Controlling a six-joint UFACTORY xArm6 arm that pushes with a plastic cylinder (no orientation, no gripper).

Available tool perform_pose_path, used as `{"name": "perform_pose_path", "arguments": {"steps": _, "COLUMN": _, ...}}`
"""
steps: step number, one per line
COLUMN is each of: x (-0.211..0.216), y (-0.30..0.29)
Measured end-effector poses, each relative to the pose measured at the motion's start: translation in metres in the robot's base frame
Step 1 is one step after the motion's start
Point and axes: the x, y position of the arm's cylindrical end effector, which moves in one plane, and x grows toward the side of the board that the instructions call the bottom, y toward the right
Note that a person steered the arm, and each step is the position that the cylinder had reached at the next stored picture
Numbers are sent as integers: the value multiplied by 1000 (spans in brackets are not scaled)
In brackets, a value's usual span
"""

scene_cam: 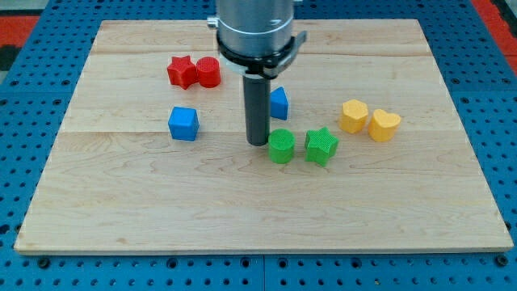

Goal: Move the blue cube into the blue triangle

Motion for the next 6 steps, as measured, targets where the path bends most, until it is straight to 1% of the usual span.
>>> {"name": "perform_pose_path", "arguments": {"steps": 1, "x": 11, "y": 1}}
{"name": "perform_pose_path", "arguments": {"steps": 2, "x": 47, "y": -63}}
{"name": "perform_pose_path", "arguments": {"steps": 3, "x": 44, "y": -130}}
{"name": "perform_pose_path", "arguments": {"steps": 4, "x": 6, "y": -151}}
{"name": "perform_pose_path", "arguments": {"steps": 5, "x": -26, "y": -134}}
{"name": "perform_pose_path", "arguments": {"steps": 6, "x": -34, "y": -76}}
